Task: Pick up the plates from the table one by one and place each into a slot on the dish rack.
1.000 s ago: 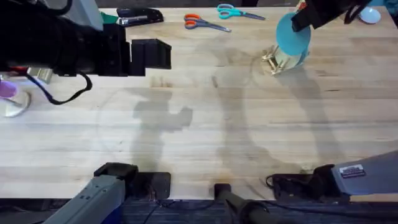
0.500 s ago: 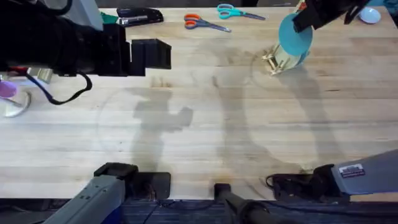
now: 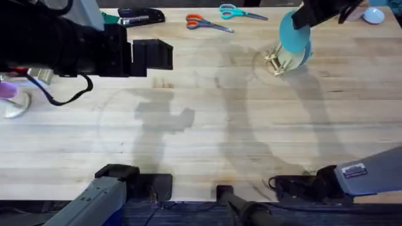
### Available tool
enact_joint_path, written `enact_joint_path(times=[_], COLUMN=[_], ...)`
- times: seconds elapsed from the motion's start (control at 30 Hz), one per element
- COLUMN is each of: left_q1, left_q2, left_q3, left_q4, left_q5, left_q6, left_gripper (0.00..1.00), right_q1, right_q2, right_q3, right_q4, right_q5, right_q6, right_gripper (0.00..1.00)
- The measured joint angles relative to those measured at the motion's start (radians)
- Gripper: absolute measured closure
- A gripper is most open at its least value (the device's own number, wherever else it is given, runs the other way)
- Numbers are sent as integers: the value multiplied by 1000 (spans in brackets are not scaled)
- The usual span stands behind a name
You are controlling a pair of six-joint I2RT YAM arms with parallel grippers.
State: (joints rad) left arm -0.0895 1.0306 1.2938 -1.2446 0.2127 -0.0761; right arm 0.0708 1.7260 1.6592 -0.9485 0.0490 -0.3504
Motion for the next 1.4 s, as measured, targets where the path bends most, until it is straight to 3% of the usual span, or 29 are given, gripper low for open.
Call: enact_joint_path(times=[0.93,1.4], left_q1=[0,0], left_q2=[0,0], left_q3=[0,0], left_q4=[0,0], left_q5=[0,0], left_q6=[0,0], left_gripper=[6,7], right_q1=[0,0], right_q2=[1,61], right_q3=[0,0], right_q4=[-21,-24], right_q5=[19,19], right_q6=[10,10], right_gripper=[972,972])
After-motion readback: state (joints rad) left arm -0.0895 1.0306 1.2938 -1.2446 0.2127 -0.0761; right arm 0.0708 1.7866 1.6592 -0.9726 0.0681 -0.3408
